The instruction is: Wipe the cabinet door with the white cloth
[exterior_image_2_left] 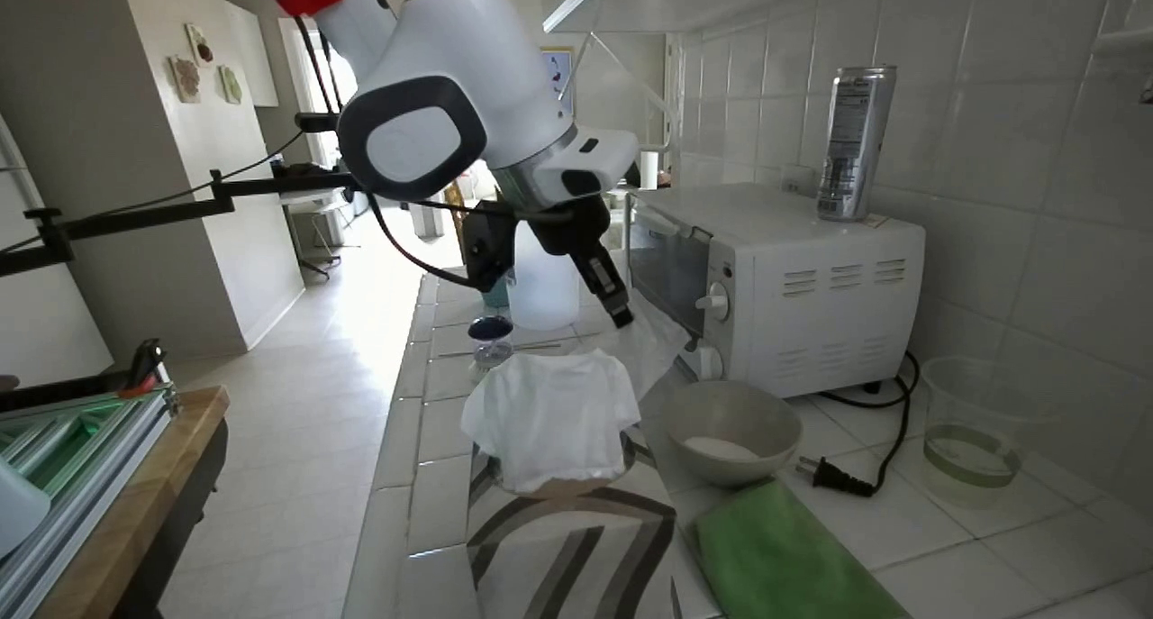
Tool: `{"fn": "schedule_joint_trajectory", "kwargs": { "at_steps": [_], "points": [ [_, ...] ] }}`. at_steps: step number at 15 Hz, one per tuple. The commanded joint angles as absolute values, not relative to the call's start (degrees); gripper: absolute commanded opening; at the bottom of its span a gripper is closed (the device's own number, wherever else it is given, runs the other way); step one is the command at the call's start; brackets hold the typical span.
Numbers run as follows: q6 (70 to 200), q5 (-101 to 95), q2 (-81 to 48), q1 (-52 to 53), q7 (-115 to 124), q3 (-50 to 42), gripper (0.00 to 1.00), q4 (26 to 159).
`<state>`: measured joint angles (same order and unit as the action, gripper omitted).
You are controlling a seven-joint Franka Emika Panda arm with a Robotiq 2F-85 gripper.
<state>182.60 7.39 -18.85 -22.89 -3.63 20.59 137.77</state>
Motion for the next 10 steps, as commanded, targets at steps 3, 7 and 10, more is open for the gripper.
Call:
{"fn": "schedule_joint_trajectory", "kwargs": {
  "at_steps": [3, 7, 10],
  "points": [
    [182.5, 8.3, -13.8, -25.5, -3.7, 24.7, 0.00, 141.2],
    [180.2, 10.0, -5.9, -27.1, -2.5, 31.6, 0.00, 144.5],
    [175.9, 12.8, 0.4, -26.6, -1.6, 34.1, 0.00, 146.1]
  ]
}}
